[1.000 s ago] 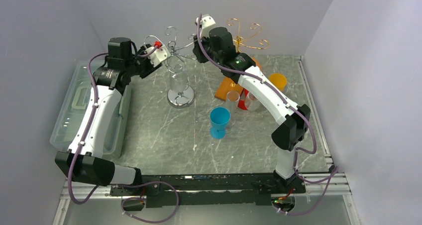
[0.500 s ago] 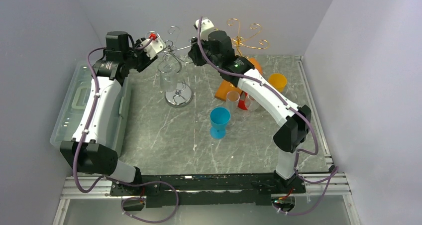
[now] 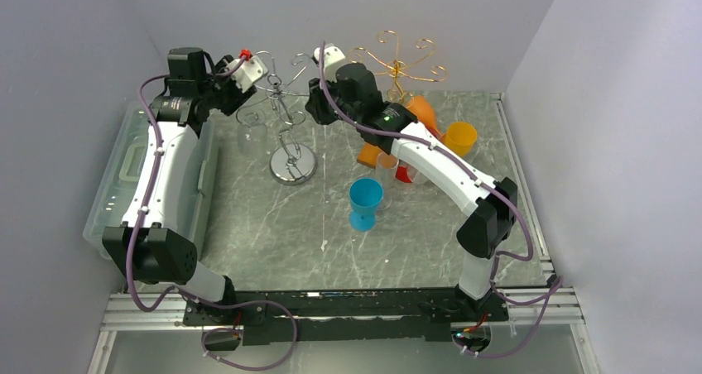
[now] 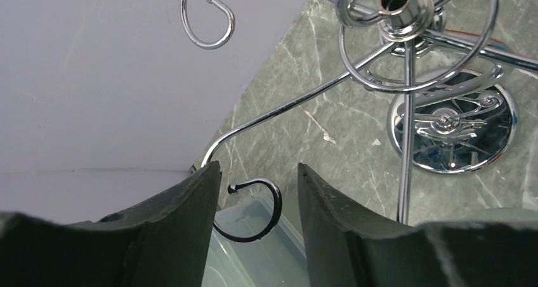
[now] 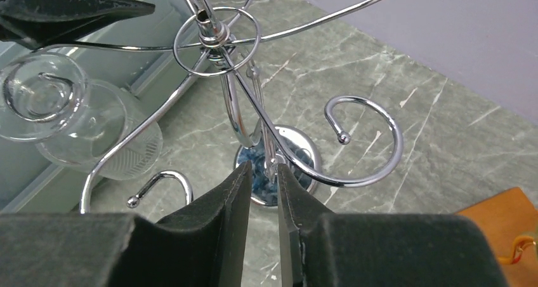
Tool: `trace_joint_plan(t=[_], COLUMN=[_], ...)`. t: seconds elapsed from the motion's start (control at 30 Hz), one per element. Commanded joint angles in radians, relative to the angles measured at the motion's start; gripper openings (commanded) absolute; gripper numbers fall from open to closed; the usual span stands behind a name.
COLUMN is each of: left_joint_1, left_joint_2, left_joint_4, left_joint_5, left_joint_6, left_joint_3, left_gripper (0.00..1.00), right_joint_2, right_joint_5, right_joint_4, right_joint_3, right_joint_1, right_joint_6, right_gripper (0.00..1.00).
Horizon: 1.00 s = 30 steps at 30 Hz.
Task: Place the wine glass upside down on the wine glass rack
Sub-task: Adjust the wine rack at the center of the board.
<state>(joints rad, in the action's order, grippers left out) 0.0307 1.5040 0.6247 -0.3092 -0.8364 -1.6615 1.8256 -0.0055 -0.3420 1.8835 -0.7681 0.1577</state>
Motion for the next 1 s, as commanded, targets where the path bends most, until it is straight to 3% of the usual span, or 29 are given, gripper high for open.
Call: trace_joint_plan(t=[0.0,0.37,0.67,0.97], left_joint_1=[-0.012,-0.025,-0.028,-0.054], left_joint_2=[-0.017,-0.086,-0.056,-0.091], left_joint_4=[-0.042,-0.008,-0.202,-0.027], left_joint_5=[-0.013,0.06,0.364,0.125], left_joint_6=[-0.023,-0.082,-0.086,0.095], left_joint_3=[-0.045,-0.061,-0.103,-0.215], left_gripper=[0.57,0.69,0.76,0.82], right_joint_2=[-0.062,-0.064,0.029,0.099], right_joint_5=[0.035,0.032,0.073,0.02], right_joint_4=[-0.002,-0.043,-0.043,-0.041], right_joint_3=[0.034,0.157,0.276,0.324], right_joint_1=[0.003,0.026,0.075,0.095], right_joint_6=[-0.022,-0.06,-0.072,-0.035], right_gripper=[0.25,0.28,0.3,0.33])
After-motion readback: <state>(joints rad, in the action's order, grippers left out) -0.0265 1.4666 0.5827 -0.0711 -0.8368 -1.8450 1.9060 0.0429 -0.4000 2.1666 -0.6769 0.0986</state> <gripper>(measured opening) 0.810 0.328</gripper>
